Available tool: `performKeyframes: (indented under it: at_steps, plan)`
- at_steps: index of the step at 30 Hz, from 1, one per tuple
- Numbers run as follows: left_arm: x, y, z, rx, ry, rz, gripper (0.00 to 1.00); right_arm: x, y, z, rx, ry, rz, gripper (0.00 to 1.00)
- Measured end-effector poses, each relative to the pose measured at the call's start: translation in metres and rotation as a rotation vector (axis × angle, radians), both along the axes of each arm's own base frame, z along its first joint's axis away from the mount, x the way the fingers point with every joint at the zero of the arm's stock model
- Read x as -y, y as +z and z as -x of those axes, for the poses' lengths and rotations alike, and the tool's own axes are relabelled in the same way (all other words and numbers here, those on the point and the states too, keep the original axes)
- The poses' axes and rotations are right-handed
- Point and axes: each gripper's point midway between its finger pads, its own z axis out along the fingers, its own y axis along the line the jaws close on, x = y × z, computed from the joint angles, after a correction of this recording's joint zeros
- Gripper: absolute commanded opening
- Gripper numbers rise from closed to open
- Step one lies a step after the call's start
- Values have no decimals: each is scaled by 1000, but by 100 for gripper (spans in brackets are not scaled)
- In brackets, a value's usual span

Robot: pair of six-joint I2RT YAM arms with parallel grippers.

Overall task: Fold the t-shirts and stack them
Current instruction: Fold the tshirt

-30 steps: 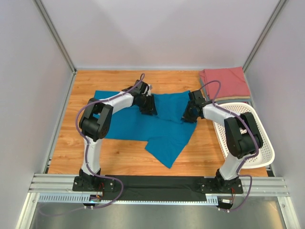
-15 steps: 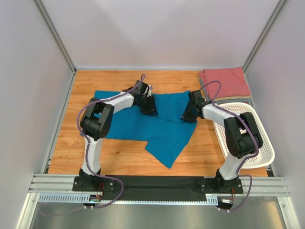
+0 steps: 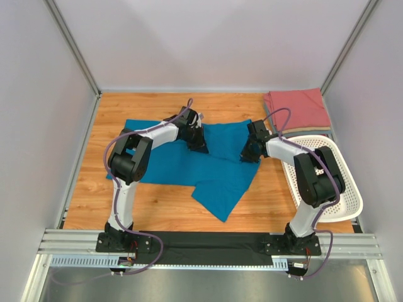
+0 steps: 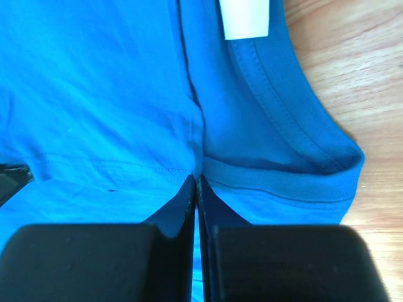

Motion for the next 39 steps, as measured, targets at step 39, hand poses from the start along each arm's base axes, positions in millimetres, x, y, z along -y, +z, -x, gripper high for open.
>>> performKeyframes:
  at_steps: [39]
  plan:
    - [-34,5,4,-81,51,-246,23,-17,25,31,138,-85,54,30]
